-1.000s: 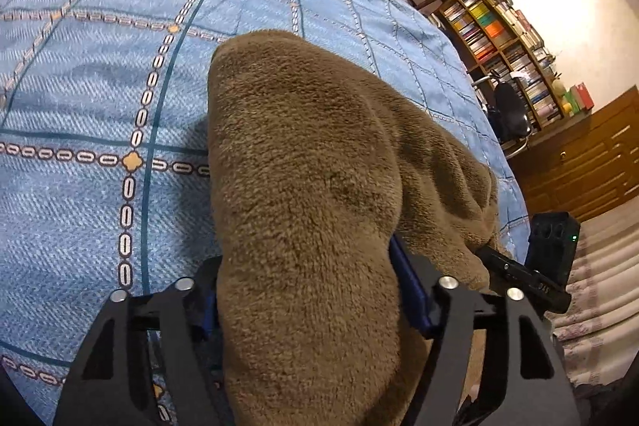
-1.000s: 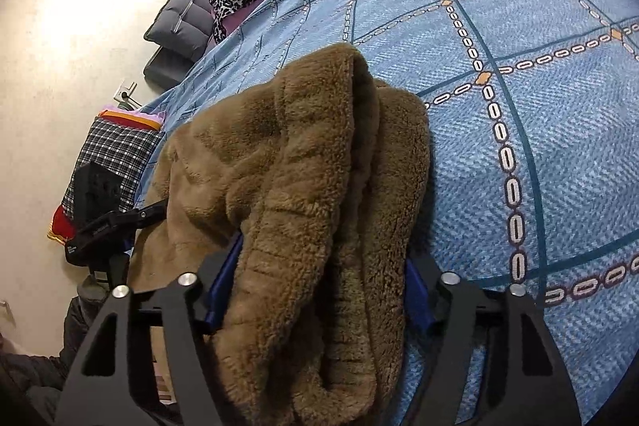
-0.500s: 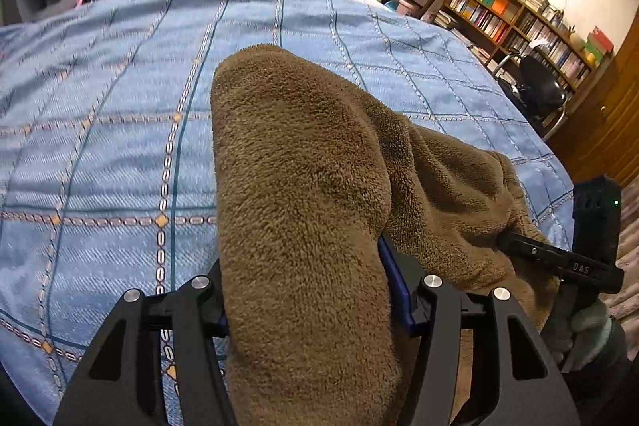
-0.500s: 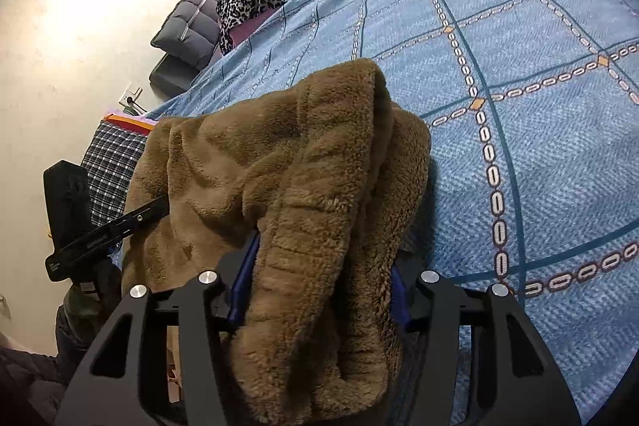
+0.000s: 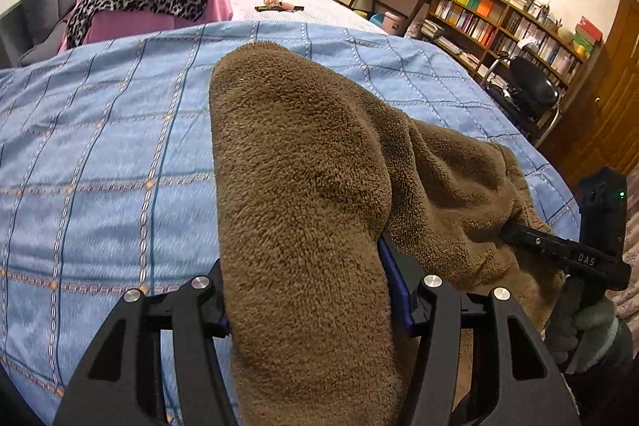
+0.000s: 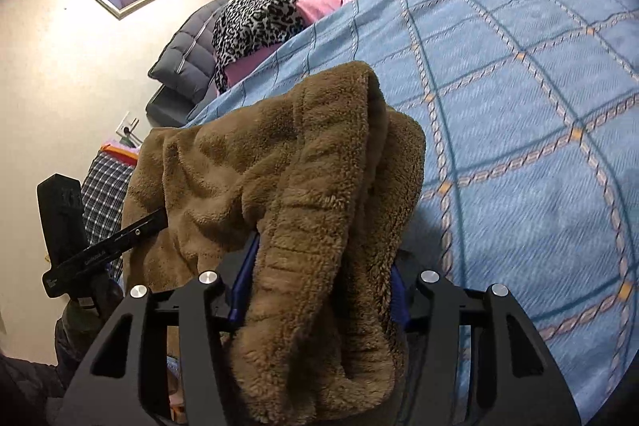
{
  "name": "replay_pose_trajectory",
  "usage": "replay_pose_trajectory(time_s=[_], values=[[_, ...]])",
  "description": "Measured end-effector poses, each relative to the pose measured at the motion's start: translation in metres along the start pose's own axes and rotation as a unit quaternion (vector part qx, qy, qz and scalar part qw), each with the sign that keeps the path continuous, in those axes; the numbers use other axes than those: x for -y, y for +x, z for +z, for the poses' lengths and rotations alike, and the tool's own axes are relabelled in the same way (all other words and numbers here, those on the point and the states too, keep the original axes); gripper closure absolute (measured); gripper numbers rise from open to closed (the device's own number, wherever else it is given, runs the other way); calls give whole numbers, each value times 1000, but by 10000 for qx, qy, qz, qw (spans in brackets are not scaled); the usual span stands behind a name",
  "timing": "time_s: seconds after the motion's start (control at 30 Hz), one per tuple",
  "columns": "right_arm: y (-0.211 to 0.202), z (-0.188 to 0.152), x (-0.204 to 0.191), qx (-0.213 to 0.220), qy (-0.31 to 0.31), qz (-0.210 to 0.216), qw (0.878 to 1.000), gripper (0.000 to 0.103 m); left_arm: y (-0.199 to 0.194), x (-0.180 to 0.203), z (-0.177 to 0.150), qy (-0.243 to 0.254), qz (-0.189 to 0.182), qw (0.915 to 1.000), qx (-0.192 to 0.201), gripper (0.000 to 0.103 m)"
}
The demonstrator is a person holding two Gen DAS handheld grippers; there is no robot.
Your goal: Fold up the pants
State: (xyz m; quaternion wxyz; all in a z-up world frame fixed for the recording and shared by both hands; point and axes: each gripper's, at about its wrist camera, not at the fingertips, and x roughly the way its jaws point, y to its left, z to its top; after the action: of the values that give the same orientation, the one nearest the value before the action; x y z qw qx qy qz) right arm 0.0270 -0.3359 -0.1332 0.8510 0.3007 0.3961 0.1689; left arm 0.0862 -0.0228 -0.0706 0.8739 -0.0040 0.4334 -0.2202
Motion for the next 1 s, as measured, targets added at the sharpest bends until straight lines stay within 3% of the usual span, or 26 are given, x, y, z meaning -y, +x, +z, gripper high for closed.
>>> replay_pose_trajectory(time_s=[0.4, 0.7, 1.0], values=[[10, 81, 31, 403, 1, -343, 9986, 48, 58, 22, 73, 220, -171, 9996, 108, 46], [36, 148, 71, 586, 99, -586, 9965, 48, 130, 28, 134, 126, -471, 9988, 73, 46], [70, 192, 107, 613, 132, -803, 9948, 48, 195, 23, 171, 21, -620, 9981, -41, 46]])
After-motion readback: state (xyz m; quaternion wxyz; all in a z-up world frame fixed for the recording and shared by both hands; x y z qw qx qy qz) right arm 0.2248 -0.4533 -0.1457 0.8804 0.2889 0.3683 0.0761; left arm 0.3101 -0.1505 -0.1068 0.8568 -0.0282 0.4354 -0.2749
